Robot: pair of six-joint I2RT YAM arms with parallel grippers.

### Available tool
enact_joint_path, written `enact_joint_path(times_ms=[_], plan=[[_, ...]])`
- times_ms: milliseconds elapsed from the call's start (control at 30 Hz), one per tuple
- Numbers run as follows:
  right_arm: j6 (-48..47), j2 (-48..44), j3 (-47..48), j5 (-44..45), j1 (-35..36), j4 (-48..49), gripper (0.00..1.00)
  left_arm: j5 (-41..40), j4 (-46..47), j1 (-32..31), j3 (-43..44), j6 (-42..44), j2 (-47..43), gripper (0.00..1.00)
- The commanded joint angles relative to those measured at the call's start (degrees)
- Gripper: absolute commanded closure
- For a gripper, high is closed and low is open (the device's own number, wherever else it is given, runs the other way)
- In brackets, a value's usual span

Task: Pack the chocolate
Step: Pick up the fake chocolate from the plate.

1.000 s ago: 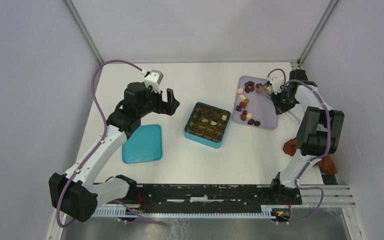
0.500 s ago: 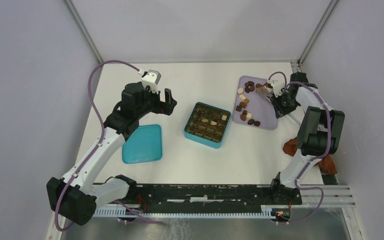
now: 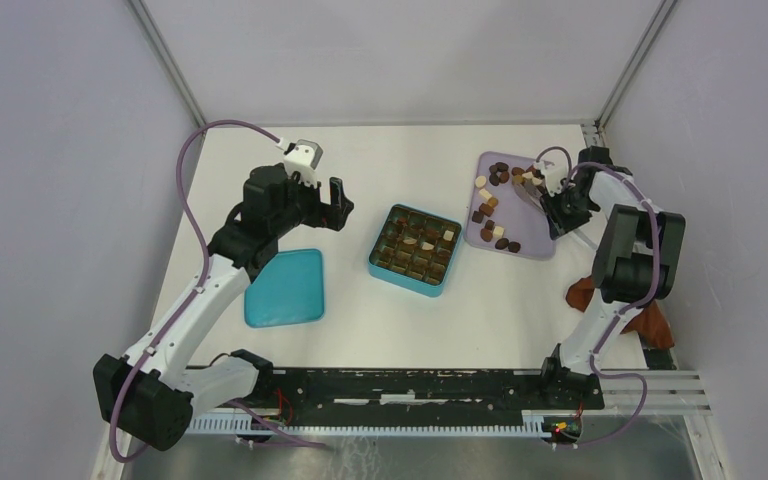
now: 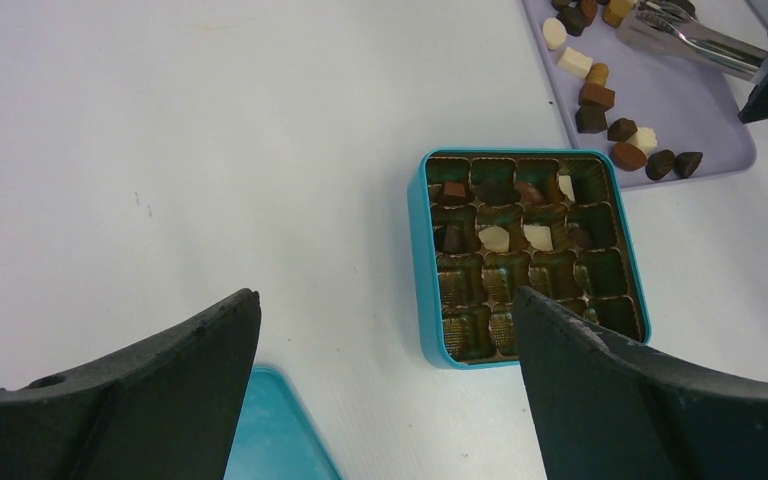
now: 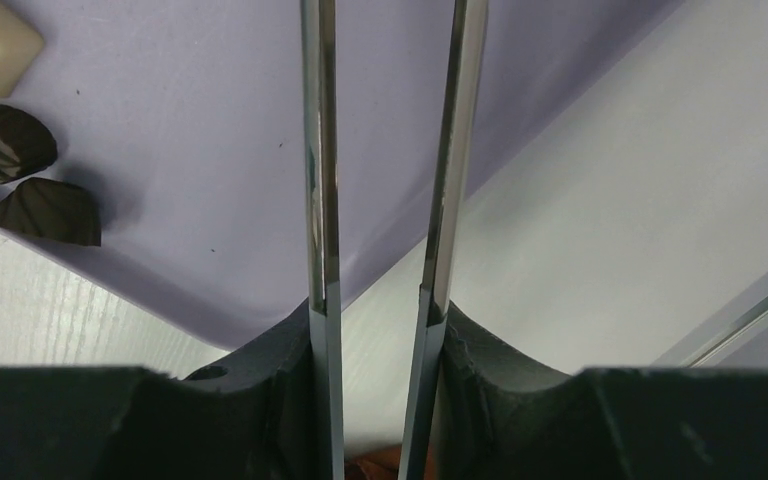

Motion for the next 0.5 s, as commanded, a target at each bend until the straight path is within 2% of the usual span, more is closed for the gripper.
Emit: enact_joint_path(times_ms=[0,467], plan=[[1.0,1.1,4.2,-0.9,-0.2,-0.3,0.6,-0.3,0.7,0.1,0.6,2.1,-0.9,0.0],[1.1,6.9,11.6,-0.8,0.6,-2.9,0.57,-0.5,0.7,0.1,0.5,2.2,-0.7,0.0]])
